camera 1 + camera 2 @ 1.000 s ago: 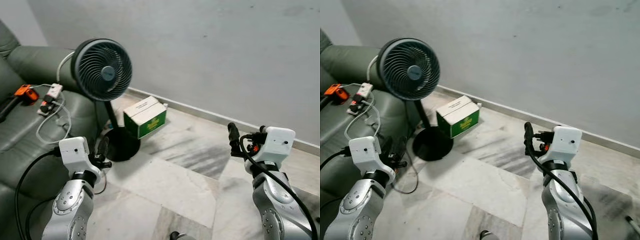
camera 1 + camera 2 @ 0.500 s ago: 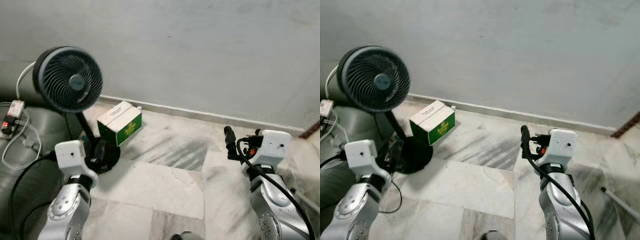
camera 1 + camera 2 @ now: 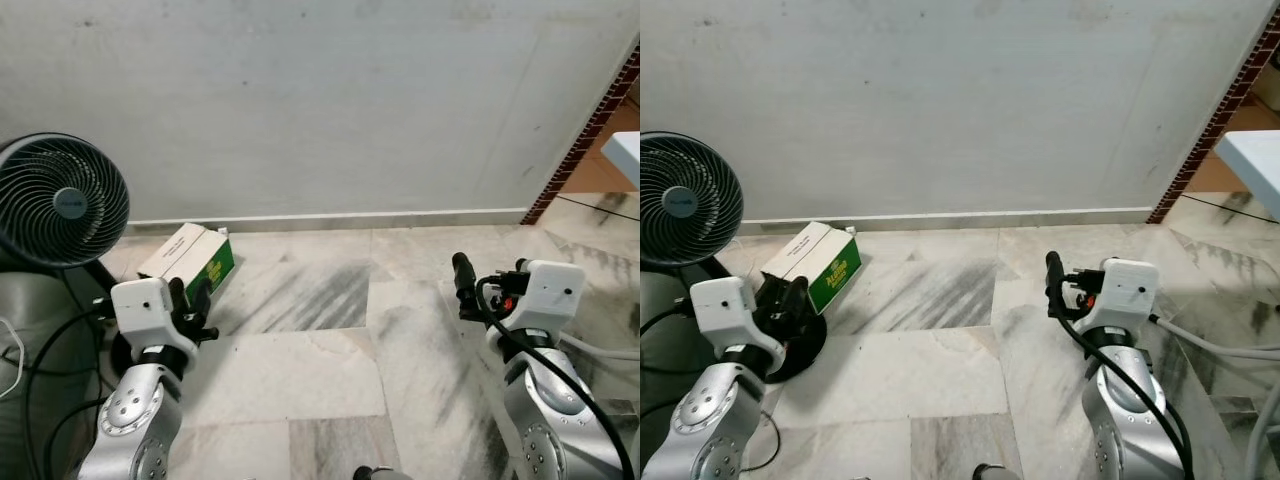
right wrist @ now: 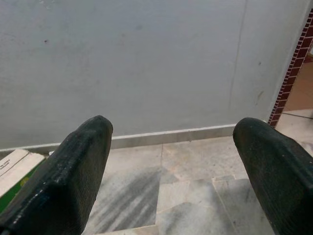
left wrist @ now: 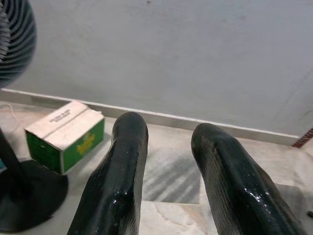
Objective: Hang keys on a hook
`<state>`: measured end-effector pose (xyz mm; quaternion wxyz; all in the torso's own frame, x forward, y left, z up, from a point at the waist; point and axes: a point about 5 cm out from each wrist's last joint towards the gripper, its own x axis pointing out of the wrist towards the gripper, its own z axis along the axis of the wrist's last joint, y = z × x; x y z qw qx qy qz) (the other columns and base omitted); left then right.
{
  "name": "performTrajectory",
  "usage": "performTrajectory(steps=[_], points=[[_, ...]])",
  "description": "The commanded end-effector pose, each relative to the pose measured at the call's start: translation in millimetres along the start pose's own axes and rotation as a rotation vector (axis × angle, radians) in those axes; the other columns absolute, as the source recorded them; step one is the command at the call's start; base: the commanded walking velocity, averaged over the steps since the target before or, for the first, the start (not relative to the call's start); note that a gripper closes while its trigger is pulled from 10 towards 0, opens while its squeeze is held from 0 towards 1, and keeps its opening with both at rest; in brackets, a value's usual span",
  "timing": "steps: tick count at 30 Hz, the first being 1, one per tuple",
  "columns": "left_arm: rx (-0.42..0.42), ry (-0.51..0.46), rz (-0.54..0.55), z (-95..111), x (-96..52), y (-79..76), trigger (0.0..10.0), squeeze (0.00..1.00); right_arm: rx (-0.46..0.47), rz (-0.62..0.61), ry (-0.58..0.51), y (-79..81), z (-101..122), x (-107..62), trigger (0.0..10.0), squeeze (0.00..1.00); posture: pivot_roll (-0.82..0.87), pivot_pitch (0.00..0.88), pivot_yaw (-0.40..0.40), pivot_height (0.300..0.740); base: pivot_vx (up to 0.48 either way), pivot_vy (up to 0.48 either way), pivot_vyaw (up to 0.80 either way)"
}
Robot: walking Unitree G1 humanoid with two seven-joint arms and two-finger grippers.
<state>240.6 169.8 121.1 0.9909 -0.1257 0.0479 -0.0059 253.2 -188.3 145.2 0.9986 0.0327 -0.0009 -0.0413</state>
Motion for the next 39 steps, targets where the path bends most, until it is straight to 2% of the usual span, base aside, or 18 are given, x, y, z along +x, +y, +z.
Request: performTrajectory(steps=[1, 19, 39], points=[[-0.017, 0.002, -0.01, 0.9, 0.3, -1.2, 10.0, 0.0, 0.004, 0.008, -0.003, 1.8, 1.1, -1.6, 10.0, 0.0, -0.04, 0.152, 0.019, 0.74, 0.0, 0.0, 0.0], [-0.028, 0.004, -0.037, -0.1, 1.5, -5.5, 10.0, 0.0, 0.002, 0.011, -0.005, 3.1, 1.1, -0.1, 10.0, 0.0, -0.05, 0.146, 0.019, 0.74, 0.345, 0.0, 0.0], [-0.026, 0.017, -0.043, -2.3, 2.6, -7.0, 10.0, 0.0, 0.005, 0.01, 0.001, 3.6, -0.6, -0.3, 10.0, 0.0, -0.05, 0.144, 0.021, 0.74, 0.396, 0.0, -0.62]])
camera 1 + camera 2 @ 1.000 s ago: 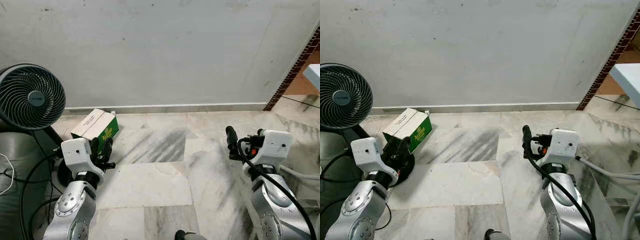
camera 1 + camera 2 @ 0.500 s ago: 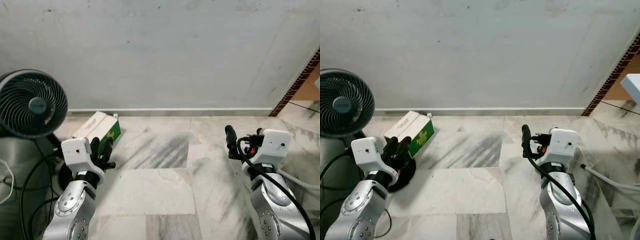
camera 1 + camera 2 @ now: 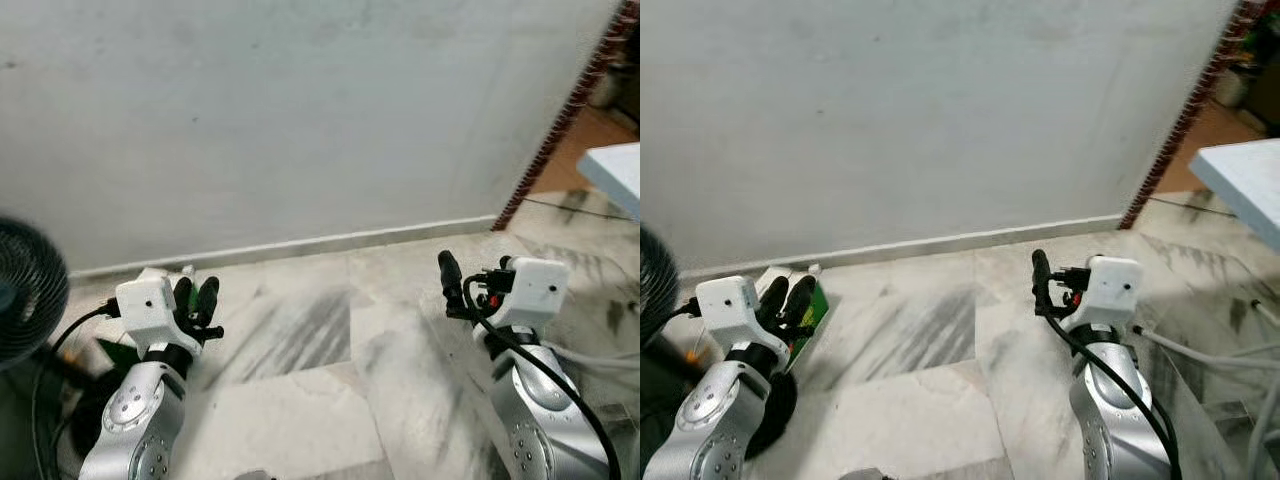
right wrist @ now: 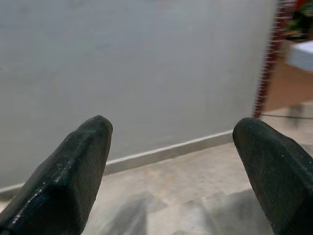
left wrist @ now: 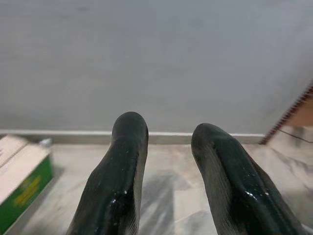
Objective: Hang keys on a hook
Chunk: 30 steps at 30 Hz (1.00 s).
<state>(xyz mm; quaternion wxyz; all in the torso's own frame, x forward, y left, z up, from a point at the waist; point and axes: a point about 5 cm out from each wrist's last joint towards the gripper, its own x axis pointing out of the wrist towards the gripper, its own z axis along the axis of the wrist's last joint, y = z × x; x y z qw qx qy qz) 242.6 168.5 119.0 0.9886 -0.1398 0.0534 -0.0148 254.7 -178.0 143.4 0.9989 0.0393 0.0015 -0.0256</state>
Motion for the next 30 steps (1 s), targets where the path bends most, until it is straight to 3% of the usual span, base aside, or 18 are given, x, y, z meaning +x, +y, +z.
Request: performTrajectory(steps=[1, 30], points=[[0.003, 0.005, -0.026, -0.5, 0.2, -6.3, 10.0, 0.0, -0.008, -0.02, -0.006, -6.7, 2.0, -1.3, 10.0, 0.0, -0.05, 0.147, 0.021, 0.74, 0.375, 0.0, -0.63], [-0.002, 0.019, -0.04, -3.5, 1.2, -8.5, 10.0, 0.0, -0.009, -0.009, -0.001, -3.4, 0.5, -1.1, 10.0, 0.0, -0.05, 0.137, 0.02, 0.74, 0.366, 0.0, -0.7]])
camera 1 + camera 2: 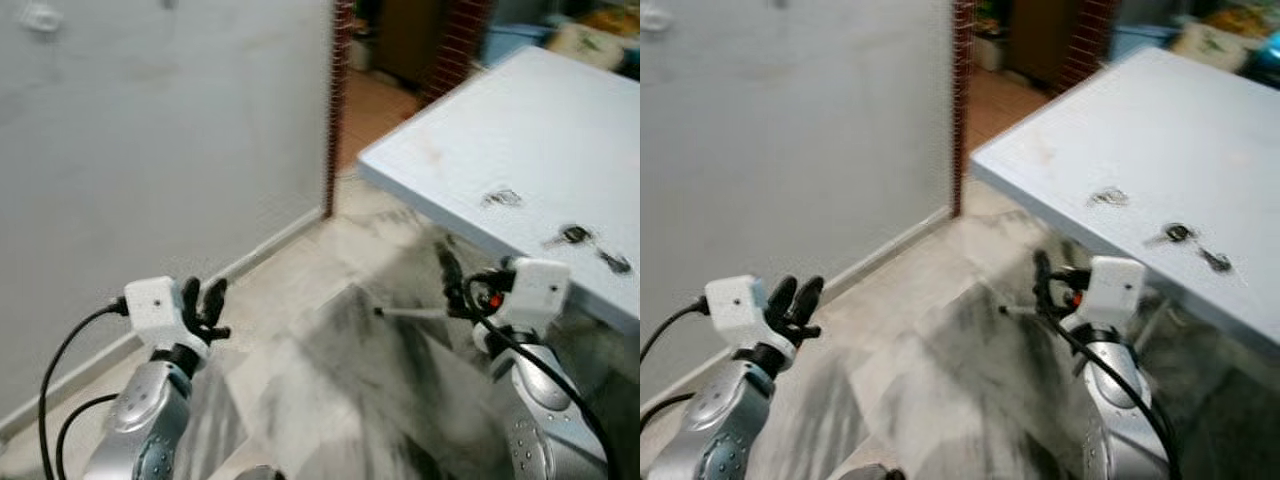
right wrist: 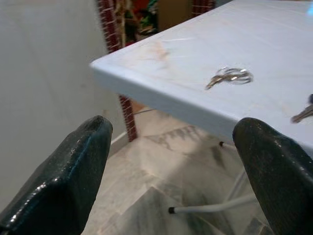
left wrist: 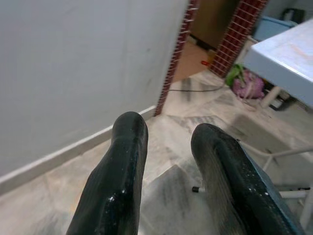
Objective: Hang keys on a hook
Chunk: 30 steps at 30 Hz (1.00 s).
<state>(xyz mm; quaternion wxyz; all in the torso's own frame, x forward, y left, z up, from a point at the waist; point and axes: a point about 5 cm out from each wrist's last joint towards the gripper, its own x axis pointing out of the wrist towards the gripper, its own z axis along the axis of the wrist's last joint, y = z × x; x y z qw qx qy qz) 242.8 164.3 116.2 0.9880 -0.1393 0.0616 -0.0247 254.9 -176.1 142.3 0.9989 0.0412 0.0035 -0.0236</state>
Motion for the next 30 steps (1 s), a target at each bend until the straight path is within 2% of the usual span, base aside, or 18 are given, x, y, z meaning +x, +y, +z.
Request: performTrajectory(steps=[1, 13, 21, 30], points=[[-0.003, 0.001, -0.023, 0.1, 0.6, -5.3, 10.0, 0.0, -0.014, -0.013, -0.005, -5.0, 1.4, -1.8, 10.0, 0.0, -0.05, 0.137, 0.02, 0.74, 0.307, 0.0, -0.8], [-0.001, 0.006, -0.008, -0.3, 1.4, -2.8, 10.0, 0.0, -0.014, -0.009, -0.012, -3.9, 3.1, -1.6, 10.0, 0.0, -0.05, 0.144, 0.02, 0.74, 0.286, 0.0, -0.77], [-0.011, 0.014, 0.041, -1.4, 5.3, 0.7, 10.0, 0.0, -0.016, -0.003, -0.021, -2.3, 6.5, -0.4, 10.0, 0.0, -0.06, 0.145, 0.021, 0.74, 0.0, 0.0, 0.0], [-0.036, 0.028, 0.033, -0.9, 8.8, -1.8, 10.0, 0.0, 0.007, -0.006, -0.018, 1.7, 7.9, 2.0, 10.0, 0.0, -0.06, 0.147, 0.024, 0.74, 0.0, 0.0, 0.0]])
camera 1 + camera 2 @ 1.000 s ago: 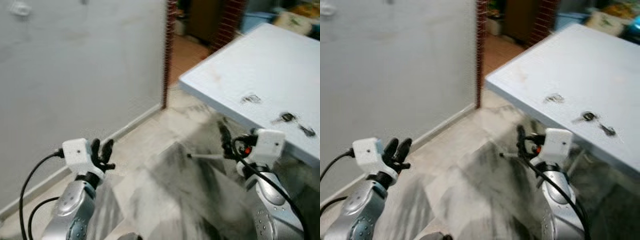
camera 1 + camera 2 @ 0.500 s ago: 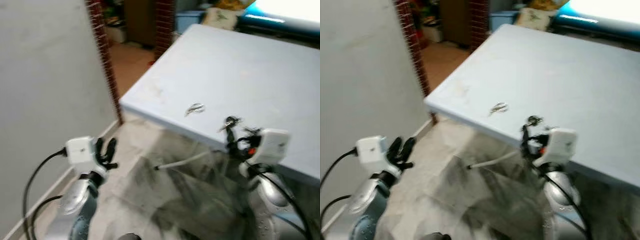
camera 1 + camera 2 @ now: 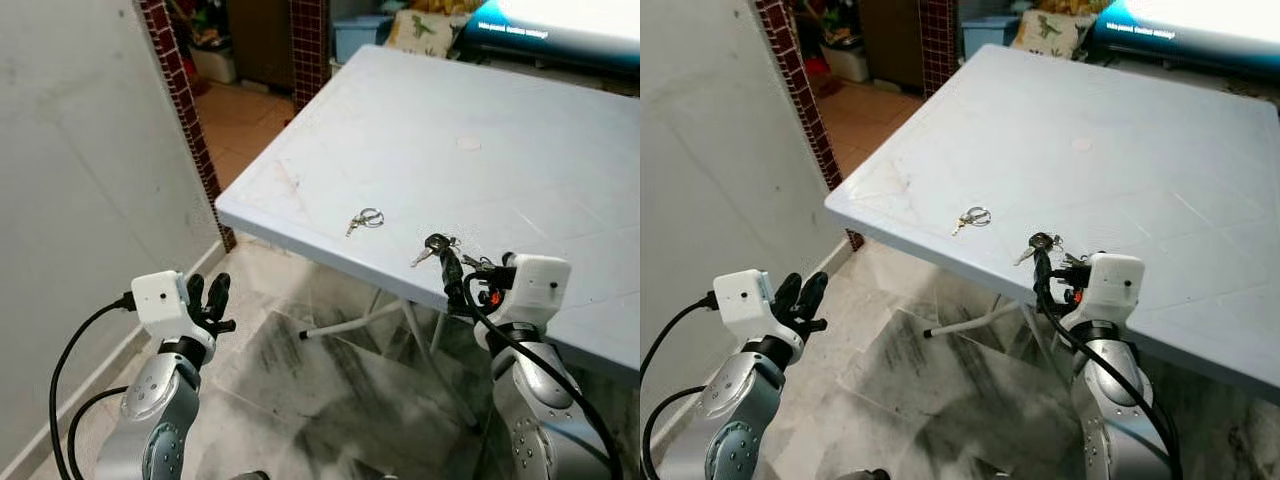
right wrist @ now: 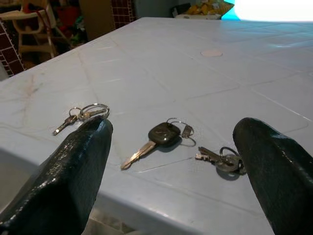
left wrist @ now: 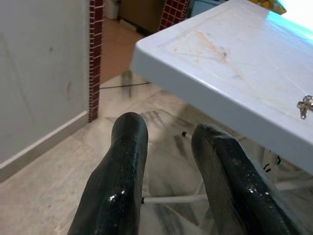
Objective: Hang keys on a hook
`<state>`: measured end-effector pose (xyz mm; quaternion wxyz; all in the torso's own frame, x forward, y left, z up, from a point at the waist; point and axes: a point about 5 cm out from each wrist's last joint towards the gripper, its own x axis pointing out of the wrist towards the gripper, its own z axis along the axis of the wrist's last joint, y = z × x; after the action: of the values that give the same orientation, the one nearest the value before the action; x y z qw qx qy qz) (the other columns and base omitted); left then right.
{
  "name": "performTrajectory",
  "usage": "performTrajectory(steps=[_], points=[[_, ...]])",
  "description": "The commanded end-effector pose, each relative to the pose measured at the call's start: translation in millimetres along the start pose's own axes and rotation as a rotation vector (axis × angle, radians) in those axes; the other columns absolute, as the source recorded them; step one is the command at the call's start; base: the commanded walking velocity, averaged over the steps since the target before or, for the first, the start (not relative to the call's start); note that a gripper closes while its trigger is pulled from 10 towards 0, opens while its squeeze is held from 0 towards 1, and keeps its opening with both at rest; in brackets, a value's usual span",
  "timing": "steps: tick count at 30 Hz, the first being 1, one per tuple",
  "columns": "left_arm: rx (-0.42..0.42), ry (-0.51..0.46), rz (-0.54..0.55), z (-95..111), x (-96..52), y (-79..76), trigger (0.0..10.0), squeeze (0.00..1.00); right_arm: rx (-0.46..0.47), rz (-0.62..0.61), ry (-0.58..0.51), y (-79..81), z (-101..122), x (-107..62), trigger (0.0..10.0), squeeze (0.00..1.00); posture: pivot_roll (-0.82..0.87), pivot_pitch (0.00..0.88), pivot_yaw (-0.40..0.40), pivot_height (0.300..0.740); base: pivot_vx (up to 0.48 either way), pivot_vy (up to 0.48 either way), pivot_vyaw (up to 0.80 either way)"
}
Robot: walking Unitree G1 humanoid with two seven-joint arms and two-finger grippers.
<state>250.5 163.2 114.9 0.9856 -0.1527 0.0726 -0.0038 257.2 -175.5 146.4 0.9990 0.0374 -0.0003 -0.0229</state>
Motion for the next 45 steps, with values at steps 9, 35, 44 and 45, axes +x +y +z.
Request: performTrajectory(steps=[9, 35, 44, 45], points=[[0.012, 0.018, -0.006, -2.9, 0.2, -2.1, 10.0, 0.0, 0.055, 0.009, 0.006, 17.2, -3.0, 2.2, 10.0, 0.0, -0.07, 0.141, 0.027, 0.74, 0.0, 0.0, -0.62], [0.042, 0.08, -0.059, -16.9, -0.2, -8.7, 10.0, 0.0, 0.095, 0.035, 0.002, 38.8, -13.6, 12.7, 10.0, 0.0, -0.04, 0.139, 0.008, 0.74, 0.0, 0.0, -0.8], [0.025, 0.085, -0.073, -16.2, 2.2, -9.8, 10.0, 0.0, 0.09, 0.004, -0.006, 35.0, -11.5, 15.3, 10.0, 0.0, -0.04, 0.132, 0.027, 0.74, 0.0, 0.0, -0.58], [0.018, 0.083, -0.073, -15.5, 2.6, -9.5, 10.0, 0.0, 0.069, -0.003, 0.012, 34.8, -12.9, 15.8, 10.0, 0.0, -0.04, 0.132, 0.029, 0.74, 0.0, 0.0, 0.0]])
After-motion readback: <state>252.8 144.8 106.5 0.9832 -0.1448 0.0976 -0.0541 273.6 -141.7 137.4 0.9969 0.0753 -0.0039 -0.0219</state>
